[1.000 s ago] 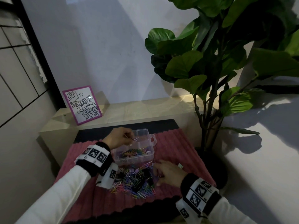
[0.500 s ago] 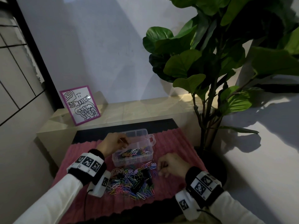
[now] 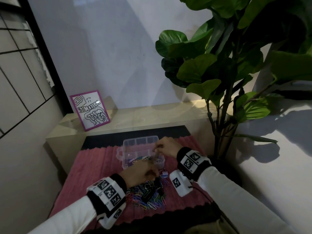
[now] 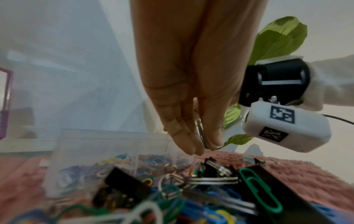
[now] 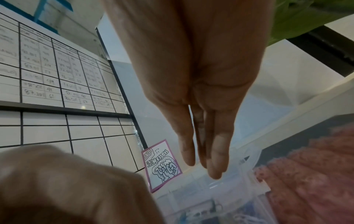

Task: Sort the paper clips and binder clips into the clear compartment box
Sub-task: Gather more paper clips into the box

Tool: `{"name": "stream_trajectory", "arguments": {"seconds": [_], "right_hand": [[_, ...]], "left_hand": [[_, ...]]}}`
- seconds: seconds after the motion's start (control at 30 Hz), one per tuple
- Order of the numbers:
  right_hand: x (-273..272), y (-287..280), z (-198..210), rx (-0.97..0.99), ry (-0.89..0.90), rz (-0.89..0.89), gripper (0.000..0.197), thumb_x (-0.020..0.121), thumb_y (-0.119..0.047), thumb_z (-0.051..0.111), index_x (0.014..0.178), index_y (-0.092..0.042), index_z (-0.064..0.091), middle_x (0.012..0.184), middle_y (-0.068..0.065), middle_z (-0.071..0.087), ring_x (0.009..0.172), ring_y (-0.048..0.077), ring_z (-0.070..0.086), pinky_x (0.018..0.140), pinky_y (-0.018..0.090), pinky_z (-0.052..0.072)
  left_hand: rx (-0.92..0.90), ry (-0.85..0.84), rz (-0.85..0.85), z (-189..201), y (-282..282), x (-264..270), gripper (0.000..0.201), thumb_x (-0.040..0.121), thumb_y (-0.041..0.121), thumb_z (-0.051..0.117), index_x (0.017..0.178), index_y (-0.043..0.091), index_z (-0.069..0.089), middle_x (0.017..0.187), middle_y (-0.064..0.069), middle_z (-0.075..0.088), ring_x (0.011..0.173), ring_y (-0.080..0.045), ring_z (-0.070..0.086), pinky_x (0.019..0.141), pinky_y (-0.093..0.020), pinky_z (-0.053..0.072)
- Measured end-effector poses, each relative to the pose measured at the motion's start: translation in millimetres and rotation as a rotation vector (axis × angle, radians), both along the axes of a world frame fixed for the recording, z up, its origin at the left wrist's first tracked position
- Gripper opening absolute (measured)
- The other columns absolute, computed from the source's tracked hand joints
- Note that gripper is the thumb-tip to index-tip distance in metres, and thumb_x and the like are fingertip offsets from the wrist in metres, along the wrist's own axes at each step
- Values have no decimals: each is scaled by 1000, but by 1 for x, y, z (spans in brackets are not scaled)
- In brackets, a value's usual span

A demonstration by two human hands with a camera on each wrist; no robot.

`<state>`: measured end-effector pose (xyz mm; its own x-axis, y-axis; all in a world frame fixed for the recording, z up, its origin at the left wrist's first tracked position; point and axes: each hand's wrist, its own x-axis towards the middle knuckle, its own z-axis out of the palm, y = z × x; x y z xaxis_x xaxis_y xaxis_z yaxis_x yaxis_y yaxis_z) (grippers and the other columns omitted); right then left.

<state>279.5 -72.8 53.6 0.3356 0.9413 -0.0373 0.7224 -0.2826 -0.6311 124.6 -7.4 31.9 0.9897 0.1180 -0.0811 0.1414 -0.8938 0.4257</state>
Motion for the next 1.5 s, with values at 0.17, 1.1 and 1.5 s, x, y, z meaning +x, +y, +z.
{"name": "stream_trajectory", "arguments": {"seconds": [0.17, 1.1, 1.5], "right_hand": [[0, -26, -5, 113, -49, 39, 21, 84, 6, 51, 94, 0, 69, 101, 16, 70, 95, 26, 65, 82, 27, 48], [8, -71, -47, -174, -489, 35, 25, 87, -2, 46, 109, -1, 57, 122, 17, 51, 116, 29, 48, 84, 34, 41], [-13, -54, -43, -284, -221, 192, 47, 76, -17, 70, 119, -9, 52, 116, 15, 53, 107, 29, 52, 88, 36, 43]], "left_hand": [[153, -32, -3, -3, -7, 19, 13, 84, 2, 50, 91, 0, 61, 103, -12, 59, 85, -19, 51, 68, -14, 25], [217, 142, 50, -25, -20, 40, 12, 84, 1, 50, 93, 3, 59, 100, -19, 64, 90, -33, 61, 81, -45, 51], [-472, -52, 279, 3, -2, 22, 32, 75, -10, 64, 77, 21, 56, 72, 3, 59, 54, 4, 61, 57, -12, 52]]}}
